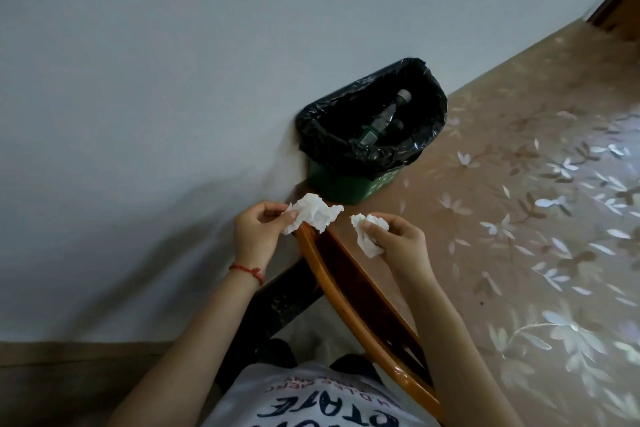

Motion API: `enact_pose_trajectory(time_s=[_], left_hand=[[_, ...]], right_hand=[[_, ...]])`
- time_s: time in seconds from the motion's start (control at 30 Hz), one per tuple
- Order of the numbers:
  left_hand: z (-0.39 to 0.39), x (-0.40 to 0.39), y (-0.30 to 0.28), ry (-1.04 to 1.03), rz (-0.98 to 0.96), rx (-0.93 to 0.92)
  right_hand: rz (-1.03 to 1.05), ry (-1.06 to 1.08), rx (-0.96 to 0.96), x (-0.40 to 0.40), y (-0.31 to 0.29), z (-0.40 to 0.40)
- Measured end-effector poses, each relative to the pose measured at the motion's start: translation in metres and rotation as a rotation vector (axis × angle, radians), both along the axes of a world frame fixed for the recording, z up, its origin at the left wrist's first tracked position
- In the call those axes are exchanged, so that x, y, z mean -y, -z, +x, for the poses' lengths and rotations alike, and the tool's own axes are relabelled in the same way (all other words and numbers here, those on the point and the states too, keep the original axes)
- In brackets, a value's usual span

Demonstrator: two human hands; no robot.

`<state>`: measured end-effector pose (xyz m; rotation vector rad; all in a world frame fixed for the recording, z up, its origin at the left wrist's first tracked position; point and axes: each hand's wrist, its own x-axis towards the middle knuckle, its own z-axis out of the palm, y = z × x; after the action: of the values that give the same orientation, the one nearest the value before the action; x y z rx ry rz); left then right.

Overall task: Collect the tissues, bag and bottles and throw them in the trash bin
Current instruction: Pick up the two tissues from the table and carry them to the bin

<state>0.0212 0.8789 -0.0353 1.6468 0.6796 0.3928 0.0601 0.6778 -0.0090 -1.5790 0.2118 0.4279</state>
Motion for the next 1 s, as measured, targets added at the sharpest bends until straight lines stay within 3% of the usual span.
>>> enact_pose_trajectory(time_s=[0.33,0.7,1.0], left_hand=[[0.047,0.002,-0.008,0.137,0.014,-0.04],[0.079,-0.021,0.0,0.225,-0.037,-0.051],[0.086,-0.024,0.001,0.266,-0.032,-0.067]], right_hand=[[0.014,0.18,-0.021,0.005,-0.001,0.026],[0.024,0.304,0.202,-0.016,-0.048,0.096],[-0.121,0.312,0.248,-0.036,-0.063,0.141]])
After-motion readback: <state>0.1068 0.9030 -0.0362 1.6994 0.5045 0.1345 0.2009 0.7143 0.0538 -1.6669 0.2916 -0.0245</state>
